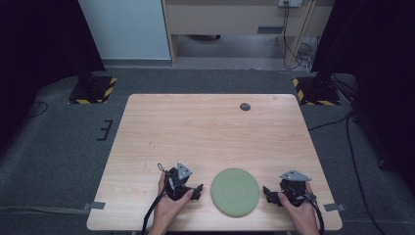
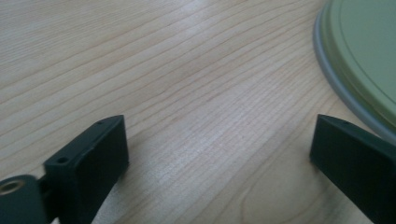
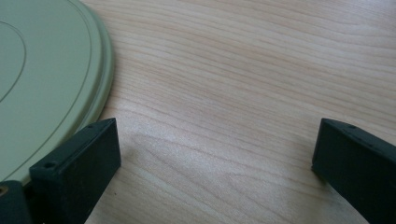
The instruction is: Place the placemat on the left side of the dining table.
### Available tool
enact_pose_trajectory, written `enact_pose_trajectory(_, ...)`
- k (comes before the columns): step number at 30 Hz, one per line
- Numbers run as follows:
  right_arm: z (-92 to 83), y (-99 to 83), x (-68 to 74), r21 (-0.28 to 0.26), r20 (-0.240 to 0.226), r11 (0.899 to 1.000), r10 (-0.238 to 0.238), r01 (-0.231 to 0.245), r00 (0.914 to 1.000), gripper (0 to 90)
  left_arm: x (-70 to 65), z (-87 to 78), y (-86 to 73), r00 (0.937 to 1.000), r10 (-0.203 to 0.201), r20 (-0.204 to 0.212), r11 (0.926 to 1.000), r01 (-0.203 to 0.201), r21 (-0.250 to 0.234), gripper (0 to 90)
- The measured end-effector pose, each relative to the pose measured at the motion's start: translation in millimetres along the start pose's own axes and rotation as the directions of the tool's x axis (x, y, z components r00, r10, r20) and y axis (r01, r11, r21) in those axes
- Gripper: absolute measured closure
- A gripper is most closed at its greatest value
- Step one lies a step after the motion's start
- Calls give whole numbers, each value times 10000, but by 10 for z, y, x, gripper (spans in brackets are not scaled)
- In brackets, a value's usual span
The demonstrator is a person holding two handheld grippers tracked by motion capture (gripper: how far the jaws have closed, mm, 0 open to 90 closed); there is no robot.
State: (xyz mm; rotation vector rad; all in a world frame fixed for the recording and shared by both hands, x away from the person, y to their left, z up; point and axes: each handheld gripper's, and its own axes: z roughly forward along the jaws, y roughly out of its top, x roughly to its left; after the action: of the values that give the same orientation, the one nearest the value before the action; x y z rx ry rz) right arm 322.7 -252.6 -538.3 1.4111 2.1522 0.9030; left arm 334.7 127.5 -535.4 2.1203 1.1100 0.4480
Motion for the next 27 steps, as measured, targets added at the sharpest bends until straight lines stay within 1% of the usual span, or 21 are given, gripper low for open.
enact_pose_trajectory(1, 1, 4, 2, -26, -67, 10000, -17, 17, 10000, 26, -9, -17, -11, 9999, -45, 119, 9999, 47, -92, 63)
enact_pose_trajectory(2, -5, 4, 1, -140, -260, 9999, 98, -101, 9996, 38, -9, -17, -11, 9999, -45, 119, 9999, 47, -92, 67)
enact_pose_trajectory(3, -5, 4, 1, -140, -260, 9999, 98, -101, 9996, 38, -19, -34, -24, 9996, -126, 248, 9997, 131, -213, 67)
enact_pose_trajectory(4, -15, 1, -6, -302, -510, 9988, 379, -395, 9980, 46, -27, -52, -32, 9990, -195, 396, 9993, 208, -322, 65)
enact_pose_trajectory(5, -32, -4, -22, -502, -859, 9956, 751, -796, 9935, 53, -36, -73, -38, 9986, -202, 492, 9990, 222, -398, 50)
enact_pose_trajectory(7, -39, -4, -18, -496, -882, 9955, 763, -809, 9932, 53, -63, -112, -37, 9985, -151, 534, 9984, 179, -532, 50)
enact_pose_trajectory(8, -69, -8, -4, -556, -945, 9963, 605, -660, 9937, 53, -99, -150, -30, 9981, -21, 612, 9977, 63, -674, 51)
enact_pose_trajectory(9, -84, -9, 7, -580, -971, 9960, 616, -674, 9934, 53, -99, -150, -30, 9981, -21, 612, 9977, 63, -674, 50)
enact_pose_trajectory(10, -105, -9, 20, -637, -996, 9963, 505, -570, 9937, 52, -123, -168, -26, 9981, 93, 608, 9971, -46, -765, 48)
enact_pose_trajectory(11, -126, -8, 34, -666, -994, 9968, 384, -451, 9943, 51, -164, -184, -21, 9972, 214, 713, 9966, -156, -805, 47)
enact_pose_trajectory(13, -165, -5, 58, -753, -932, 9969, 151, -221, 9955, 49, -203, -179, -17, 9956, 351, 868, 9961, -279, -834, 46)
enact_pose_trajectory(14, -182, -4, 71, -776, -925, 9968, 113, -185, 9956, 48, -225, -170, -12, 9947, 376, 956, 9959, -295, -853, 45)
enact_pose_trajectory(16, -217, -9, 99, -873, -1146, 9961, -15, -86, 9934, 41, -242, -165, -9, 9938, 434, 1023, 9957, -347, -854, 44)
enact_pose_trajectory(18, -230, -10, 113, -920, -1166, 9958, -118, 11, 9931, 45, -283, -165, -3, 9917, 563, 1154, 9950, -462, -887, 44)
enact_pose_trajectory(19, -257, -7, 145, -970, -1212, 9951, -307, 189, 9921, 48, -306, -168, 2, 9904, 653, 1222, 9944, -544, -910, 44)
enact_pose_trajectory(21, -266, -2, 166, -1010, -1172, 9944, -435, 316, 9922, 53, -361, -170, 5, 9871, 798, 1390, 9933, -670, -938, 44)
enact_pose_trajectory(22, -266, -2, 166, -1010, -1172, 9944, -435, 316, 9922, 53, -361, -170, 5, 9871, 798, 1390, 9933, -670, -938, 44)
enact_pose_trajectory(23, -268, -1, 176, -977, -1185, 9945, -494, 379, 9917, 55, -380, -167, 5, 9857, 833, 1465, 9930, -697, -952, 44)
enact_pose_trajectory(24, -253, -4, 205, -938, -1266, 9945, -582, 464, 9902, 60, -403, -164, 7, 9849, 880, 1488, 9930, -750, -908, 44)
enact_pose_trajectory(26, -245, -6, 225, -889, -1237, 9943, -695, 587, 9899, 65, -444, -151, 6, 9834, 1099, 1441, 9920, -996, -773, 45)
enact_pose_trajectory(27, -245, -6, 225, -889, -1237, 9943, -695, 587, 9899, 65, -444, -151, 6, 9834, 1099, 1441, 9920, -996, -773, 45)
